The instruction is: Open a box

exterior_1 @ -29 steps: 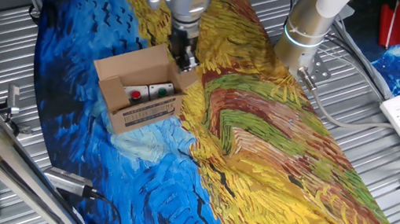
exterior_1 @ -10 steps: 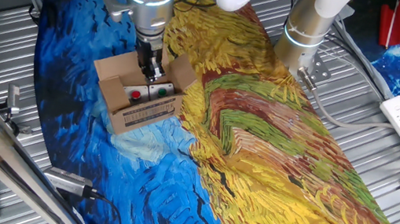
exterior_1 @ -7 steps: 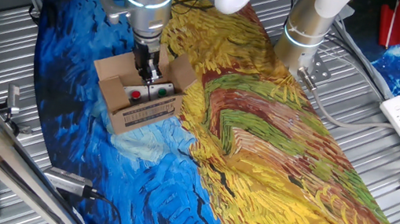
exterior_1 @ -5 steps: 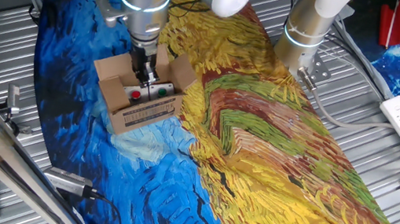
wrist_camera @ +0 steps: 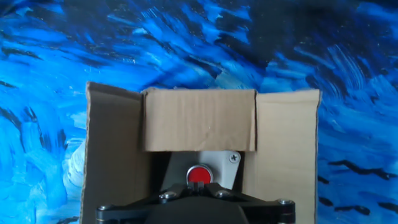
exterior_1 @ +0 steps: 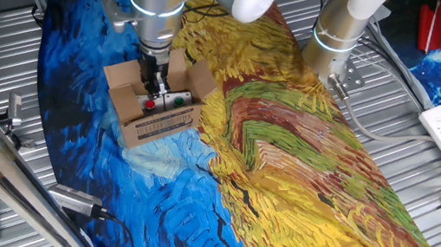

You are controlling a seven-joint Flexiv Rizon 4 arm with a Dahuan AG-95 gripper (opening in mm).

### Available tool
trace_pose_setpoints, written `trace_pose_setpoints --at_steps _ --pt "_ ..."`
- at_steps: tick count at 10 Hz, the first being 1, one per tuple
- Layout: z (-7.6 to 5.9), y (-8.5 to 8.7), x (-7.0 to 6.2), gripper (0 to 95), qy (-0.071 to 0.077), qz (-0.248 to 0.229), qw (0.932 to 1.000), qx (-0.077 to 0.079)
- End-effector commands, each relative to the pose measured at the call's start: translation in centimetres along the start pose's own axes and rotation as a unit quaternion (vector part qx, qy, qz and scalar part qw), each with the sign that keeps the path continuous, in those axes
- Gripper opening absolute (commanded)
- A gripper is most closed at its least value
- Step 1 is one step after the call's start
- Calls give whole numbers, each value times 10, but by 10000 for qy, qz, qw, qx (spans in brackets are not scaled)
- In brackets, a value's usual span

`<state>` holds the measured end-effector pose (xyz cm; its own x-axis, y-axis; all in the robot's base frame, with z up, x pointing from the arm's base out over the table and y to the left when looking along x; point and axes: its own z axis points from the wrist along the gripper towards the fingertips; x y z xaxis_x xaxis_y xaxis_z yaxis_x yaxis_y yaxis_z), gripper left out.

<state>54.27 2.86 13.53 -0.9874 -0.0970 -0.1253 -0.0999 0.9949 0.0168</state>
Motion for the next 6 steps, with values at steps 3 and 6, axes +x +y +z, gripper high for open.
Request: trace_pose_setpoints --at_steps 3,6 --pt "0 0 -3 0 -130 -40 9999 14" --pt "-3 3 -12 0 -181 -42 9998 28"
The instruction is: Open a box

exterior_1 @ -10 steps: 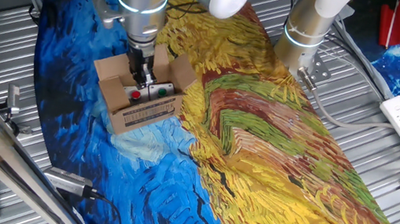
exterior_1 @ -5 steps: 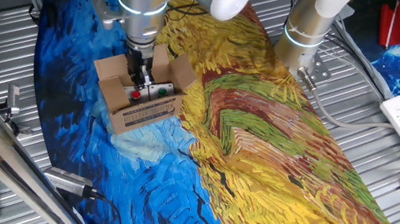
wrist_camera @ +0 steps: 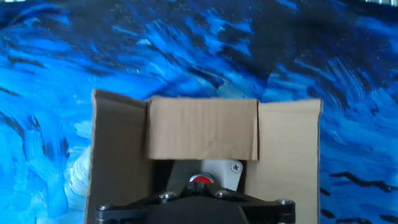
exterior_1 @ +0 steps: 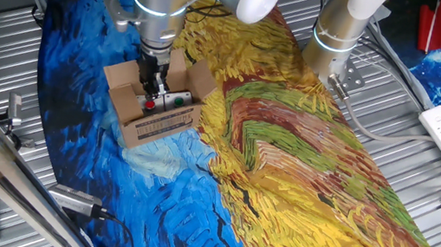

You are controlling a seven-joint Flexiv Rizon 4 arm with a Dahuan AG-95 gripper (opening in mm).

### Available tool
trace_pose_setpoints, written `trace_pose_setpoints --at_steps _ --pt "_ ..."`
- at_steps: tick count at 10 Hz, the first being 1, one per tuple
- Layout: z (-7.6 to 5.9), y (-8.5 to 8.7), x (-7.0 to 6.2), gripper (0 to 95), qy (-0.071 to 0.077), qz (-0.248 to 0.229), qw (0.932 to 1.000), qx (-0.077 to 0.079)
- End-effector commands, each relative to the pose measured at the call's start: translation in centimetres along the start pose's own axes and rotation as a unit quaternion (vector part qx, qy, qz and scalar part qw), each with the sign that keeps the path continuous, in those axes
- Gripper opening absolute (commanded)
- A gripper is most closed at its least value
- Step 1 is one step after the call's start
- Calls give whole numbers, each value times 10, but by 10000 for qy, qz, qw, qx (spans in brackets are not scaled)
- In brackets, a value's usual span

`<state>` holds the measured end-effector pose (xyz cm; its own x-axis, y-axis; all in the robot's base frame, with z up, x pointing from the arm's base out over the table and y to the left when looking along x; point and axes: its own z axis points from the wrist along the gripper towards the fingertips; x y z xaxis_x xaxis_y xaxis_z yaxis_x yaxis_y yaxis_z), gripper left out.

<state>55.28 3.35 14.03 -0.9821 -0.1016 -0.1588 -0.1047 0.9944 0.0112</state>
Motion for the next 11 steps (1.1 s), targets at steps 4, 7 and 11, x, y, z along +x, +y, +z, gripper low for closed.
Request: trace_pose_setpoints --at_steps 4,7,11 --pt "1 -3 -3 0 -143 -95 9999 12" --pt "0 -1 -8 0 -197 -109 9997 15" --pt "-1 -1 -10 0 -243 -118 9996 17"
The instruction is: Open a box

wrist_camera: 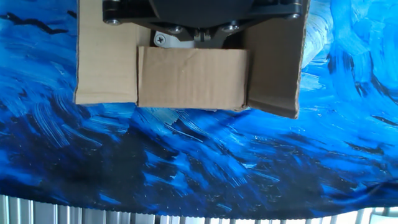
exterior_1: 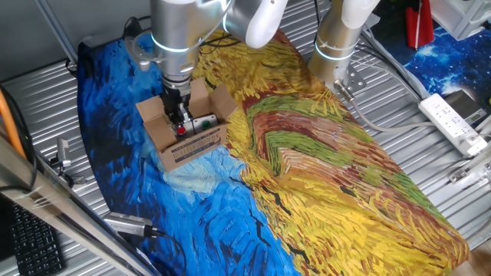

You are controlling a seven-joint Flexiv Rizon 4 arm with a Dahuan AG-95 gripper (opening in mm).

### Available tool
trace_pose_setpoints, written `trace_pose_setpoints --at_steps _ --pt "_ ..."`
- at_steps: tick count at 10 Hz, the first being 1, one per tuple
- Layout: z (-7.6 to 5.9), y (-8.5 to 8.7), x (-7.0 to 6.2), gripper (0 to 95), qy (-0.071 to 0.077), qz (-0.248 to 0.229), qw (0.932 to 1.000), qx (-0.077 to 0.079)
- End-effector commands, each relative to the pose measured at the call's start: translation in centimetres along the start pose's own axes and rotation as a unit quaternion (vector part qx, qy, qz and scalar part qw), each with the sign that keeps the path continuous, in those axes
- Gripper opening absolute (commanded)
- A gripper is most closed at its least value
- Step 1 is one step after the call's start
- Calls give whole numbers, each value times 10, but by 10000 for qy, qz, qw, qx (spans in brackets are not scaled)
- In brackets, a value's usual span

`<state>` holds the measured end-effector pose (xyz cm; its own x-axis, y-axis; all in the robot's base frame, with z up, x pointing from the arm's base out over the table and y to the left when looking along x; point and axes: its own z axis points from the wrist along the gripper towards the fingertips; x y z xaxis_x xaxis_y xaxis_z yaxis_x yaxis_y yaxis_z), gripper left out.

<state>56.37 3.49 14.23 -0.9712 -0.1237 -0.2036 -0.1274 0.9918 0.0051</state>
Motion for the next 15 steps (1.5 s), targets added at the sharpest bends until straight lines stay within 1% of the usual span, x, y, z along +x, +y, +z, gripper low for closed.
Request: trace_pose_setpoints --at_steps 1,4,7,8,9,11,13,15 --pt "-1 0 0 0 -23 -6 10000 9" --pt "-6 2 -6 0 -32 -21 10000 19" --pt "-8 1 -8 0 -64 -51 10000 20" --pt "-8 1 -8 0 -31 -31 10000 22" --pt "-8 1 -8 0 43 -11 10000 43" --pt "-6 -3 -3 0 54 -2 10000 32" --pt "-1 -10 5 0 -13 -75 10000 2" --pt "2 -12 6 0 -42 -88 10000 3"
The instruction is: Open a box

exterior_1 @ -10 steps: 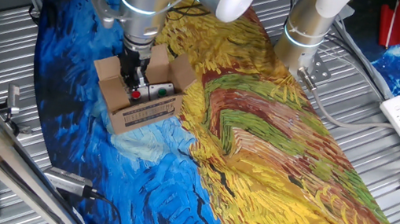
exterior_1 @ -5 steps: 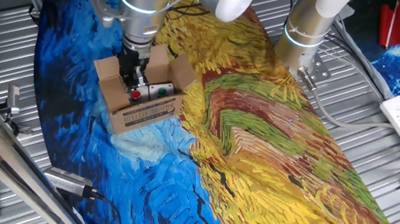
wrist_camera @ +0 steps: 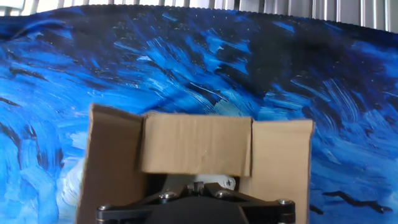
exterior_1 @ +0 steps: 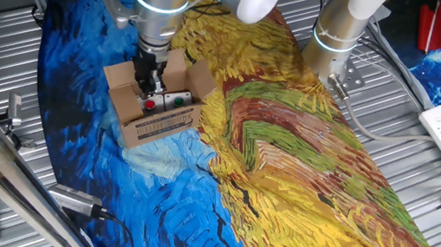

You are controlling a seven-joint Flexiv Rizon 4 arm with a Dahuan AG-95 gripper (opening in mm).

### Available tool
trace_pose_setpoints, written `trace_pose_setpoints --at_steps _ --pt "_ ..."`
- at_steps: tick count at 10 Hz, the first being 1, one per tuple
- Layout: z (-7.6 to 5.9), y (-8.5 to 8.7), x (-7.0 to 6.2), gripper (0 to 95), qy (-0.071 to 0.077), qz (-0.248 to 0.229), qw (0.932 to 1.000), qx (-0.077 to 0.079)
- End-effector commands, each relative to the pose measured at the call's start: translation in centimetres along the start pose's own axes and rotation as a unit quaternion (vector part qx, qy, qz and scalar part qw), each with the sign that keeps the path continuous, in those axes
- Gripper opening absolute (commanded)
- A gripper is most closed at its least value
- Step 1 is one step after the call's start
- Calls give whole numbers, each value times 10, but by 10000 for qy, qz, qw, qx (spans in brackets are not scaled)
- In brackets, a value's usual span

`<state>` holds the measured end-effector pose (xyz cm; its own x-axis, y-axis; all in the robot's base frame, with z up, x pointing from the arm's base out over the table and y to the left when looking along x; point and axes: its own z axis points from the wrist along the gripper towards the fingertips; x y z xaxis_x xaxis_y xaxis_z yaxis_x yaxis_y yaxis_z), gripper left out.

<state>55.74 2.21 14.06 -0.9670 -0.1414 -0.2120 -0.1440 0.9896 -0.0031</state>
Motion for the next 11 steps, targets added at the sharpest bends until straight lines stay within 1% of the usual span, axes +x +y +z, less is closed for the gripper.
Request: trace_pose_setpoints --at_steps 1,2,5,7,8,11 --pt "6 -1 -2 0 -52 -15 10000 -23" --pt "9 -2 -2 0 -91 -28 10000 -26" --pt "17 -5 -1 0 -148 -79 9999 -17" --pt "19 -5 -2 0 -182 -86 9998 -17" --pt "19 -4 -5 0 -227 -84 9997 -13" --pt "17 -1 -10 0 -296 -94 9995 1"
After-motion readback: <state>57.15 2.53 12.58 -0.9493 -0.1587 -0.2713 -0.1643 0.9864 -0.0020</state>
